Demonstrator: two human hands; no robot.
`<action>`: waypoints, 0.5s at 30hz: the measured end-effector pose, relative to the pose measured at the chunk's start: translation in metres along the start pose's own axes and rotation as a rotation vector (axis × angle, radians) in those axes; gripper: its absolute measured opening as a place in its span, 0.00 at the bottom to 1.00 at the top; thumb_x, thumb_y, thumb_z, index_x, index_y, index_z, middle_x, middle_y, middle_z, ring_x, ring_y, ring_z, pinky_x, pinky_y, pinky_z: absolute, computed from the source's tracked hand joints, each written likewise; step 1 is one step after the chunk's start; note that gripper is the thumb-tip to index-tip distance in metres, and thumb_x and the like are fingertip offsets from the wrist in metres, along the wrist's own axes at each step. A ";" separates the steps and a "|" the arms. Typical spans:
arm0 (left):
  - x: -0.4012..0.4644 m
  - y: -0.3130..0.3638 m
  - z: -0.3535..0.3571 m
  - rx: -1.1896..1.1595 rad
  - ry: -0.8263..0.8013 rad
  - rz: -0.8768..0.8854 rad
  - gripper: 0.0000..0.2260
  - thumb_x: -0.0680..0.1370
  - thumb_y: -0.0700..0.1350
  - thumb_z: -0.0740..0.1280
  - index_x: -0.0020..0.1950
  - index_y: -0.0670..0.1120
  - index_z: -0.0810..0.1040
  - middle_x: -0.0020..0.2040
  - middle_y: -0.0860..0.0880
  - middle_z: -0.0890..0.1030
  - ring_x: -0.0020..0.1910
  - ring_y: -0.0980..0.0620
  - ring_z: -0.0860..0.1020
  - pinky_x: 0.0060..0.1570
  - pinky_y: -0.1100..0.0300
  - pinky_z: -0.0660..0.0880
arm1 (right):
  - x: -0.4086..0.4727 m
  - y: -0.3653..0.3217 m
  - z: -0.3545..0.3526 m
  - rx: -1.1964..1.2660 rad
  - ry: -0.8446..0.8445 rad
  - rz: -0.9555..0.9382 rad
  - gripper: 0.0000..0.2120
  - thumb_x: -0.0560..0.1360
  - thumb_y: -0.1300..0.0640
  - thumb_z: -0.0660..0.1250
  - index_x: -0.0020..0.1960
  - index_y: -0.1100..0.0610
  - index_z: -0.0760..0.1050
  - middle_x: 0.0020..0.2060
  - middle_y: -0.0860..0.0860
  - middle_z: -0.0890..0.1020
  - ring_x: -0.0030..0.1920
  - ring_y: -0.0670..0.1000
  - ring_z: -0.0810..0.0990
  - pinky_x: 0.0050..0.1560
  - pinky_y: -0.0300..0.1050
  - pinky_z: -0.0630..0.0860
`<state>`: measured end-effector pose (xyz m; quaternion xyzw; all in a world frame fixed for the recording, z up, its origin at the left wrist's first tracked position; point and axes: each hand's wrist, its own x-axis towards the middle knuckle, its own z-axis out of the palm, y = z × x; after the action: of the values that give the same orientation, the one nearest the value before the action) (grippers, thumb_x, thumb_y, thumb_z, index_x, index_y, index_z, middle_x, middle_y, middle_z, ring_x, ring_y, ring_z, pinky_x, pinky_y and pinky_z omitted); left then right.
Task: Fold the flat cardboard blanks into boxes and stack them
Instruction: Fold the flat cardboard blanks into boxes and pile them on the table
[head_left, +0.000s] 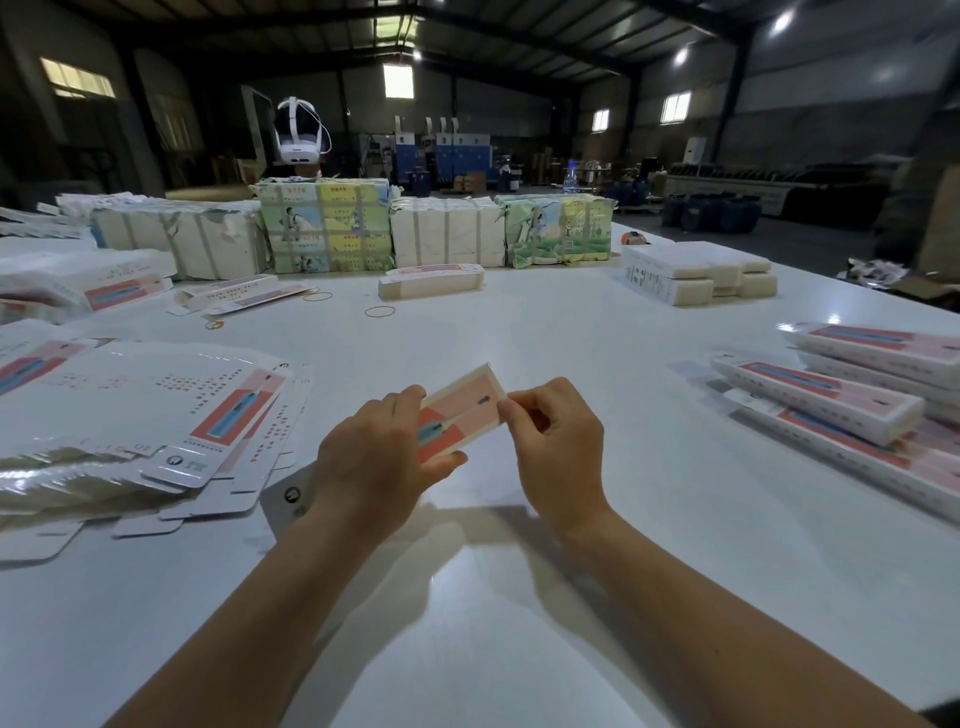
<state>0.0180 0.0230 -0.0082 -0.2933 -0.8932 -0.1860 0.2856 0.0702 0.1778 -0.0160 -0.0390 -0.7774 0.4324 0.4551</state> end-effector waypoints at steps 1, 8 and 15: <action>0.001 -0.003 0.000 0.016 -0.019 0.005 0.28 0.71 0.61 0.69 0.63 0.46 0.72 0.54 0.47 0.80 0.46 0.47 0.79 0.42 0.56 0.76 | 0.000 0.000 0.000 -0.022 -0.026 0.014 0.10 0.75 0.63 0.68 0.37 0.52 0.77 0.34 0.44 0.74 0.37 0.41 0.74 0.37 0.30 0.69; 0.003 -0.052 0.006 0.042 -0.061 0.127 0.26 0.63 0.66 0.68 0.54 0.54 0.70 0.43 0.54 0.80 0.33 0.53 0.77 0.32 0.59 0.76 | 0.000 -0.007 -0.001 -0.409 -0.524 -0.302 0.41 0.72 0.56 0.71 0.77 0.49 0.51 0.75 0.48 0.52 0.74 0.52 0.48 0.73 0.49 0.53; 0.022 -0.085 0.064 -0.071 -0.142 0.288 0.34 0.65 0.70 0.67 0.65 0.55 0.70 0.53 0.51 0.79 0.48 0.50 0.78 0.50 0.48 0.75 | 0.006 0.008 -0.007 -0.632 -0.609 -0.481 0.31 0.72 0.55 0.71 0.72 0.57 0.65 0.64 0.58 0.72 0.63 0.60 0.67 0.59 0.57 0.66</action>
<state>-0.0759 -0.0005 -0.0579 -0.4404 -0.8528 -0.1535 0.2351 0.0696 0.1900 -0.0160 0.1335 -0.9550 0.0503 0.2600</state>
